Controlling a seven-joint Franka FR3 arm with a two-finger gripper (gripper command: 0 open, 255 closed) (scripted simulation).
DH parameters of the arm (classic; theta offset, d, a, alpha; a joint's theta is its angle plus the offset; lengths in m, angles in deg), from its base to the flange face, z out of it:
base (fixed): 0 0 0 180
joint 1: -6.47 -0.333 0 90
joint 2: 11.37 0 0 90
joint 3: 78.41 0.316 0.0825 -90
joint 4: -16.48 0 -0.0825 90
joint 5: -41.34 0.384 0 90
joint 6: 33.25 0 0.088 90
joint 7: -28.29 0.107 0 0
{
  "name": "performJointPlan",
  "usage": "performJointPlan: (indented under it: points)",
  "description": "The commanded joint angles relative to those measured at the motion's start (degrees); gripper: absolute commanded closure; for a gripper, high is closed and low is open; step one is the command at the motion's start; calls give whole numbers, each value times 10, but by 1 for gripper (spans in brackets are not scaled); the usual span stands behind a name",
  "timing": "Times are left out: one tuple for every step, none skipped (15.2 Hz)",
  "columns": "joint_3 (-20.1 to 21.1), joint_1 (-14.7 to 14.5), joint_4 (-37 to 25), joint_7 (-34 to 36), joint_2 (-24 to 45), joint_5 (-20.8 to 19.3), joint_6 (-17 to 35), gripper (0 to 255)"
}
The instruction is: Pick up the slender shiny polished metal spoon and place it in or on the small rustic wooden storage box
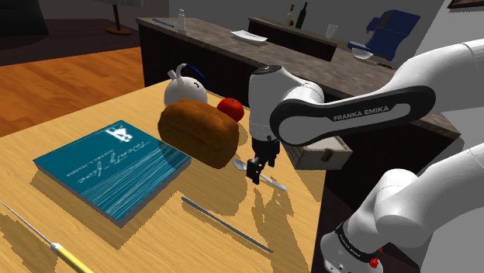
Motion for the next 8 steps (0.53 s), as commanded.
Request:
performJointPlan:
  points:
    - [0,0,1,0,0,0,1,0]
    - [0,0,1,0,0,0,1,0]
    - [0,0,1,0,0,0,1,0]
    - [0,0,1,0,0,0,1,0]
    - [0,0,1,0,0,0,1,255]
    - [0,0,1,0,0,0,1,255]
    - [0,0,1,0,0,0,1,255]
    - [0,0,1,0,0,0,1,255]
